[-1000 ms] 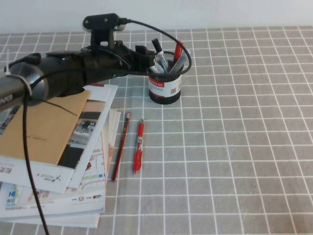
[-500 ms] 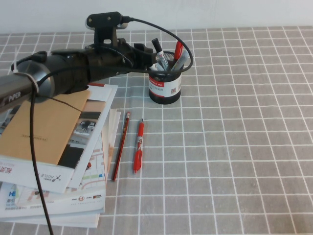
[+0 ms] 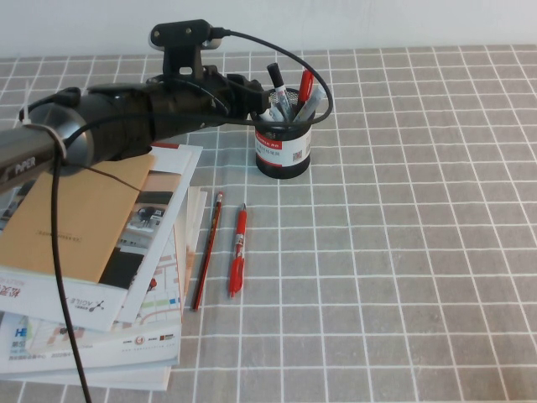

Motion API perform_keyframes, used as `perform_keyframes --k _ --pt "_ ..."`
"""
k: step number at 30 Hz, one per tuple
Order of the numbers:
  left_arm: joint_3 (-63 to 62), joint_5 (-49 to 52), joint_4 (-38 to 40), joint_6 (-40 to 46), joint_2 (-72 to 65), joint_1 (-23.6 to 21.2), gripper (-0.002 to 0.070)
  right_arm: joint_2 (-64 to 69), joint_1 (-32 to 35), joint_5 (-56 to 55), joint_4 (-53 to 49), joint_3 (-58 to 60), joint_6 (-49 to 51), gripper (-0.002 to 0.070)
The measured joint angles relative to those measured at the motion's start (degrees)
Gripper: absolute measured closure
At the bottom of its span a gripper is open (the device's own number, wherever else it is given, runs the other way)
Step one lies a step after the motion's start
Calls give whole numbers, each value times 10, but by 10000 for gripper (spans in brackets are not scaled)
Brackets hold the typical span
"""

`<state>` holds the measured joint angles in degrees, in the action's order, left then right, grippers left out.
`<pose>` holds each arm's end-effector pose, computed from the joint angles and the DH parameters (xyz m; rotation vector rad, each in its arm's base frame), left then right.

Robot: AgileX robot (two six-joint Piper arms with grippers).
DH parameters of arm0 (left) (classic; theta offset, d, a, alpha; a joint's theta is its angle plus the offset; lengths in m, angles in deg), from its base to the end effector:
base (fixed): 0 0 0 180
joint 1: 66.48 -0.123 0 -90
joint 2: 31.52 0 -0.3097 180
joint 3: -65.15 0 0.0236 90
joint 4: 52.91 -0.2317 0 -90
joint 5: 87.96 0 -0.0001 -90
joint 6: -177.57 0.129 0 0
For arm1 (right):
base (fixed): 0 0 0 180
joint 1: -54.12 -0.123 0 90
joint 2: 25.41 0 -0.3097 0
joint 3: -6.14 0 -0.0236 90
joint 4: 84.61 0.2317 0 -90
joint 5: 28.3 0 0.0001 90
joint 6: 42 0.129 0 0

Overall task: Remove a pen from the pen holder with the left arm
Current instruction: 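Take a marker out of the pen holder and lay it on the table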

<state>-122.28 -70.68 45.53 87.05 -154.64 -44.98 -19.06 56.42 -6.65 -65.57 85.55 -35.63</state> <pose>0.4528 -0.2192 0.2549 0.4094 1.9693 -0.6418 0.0450 0.0138 0.1618 0.3453 1.8384 0.3761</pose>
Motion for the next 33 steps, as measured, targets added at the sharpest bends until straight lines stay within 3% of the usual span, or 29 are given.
perform_keyframes --k 19,33 --pt "-19 8 0 1 3 0 573 0 0 0 0 0 0 689" --pt "-19 -10 -31 20 97 0 574 0 0 0 0 0 0 689"
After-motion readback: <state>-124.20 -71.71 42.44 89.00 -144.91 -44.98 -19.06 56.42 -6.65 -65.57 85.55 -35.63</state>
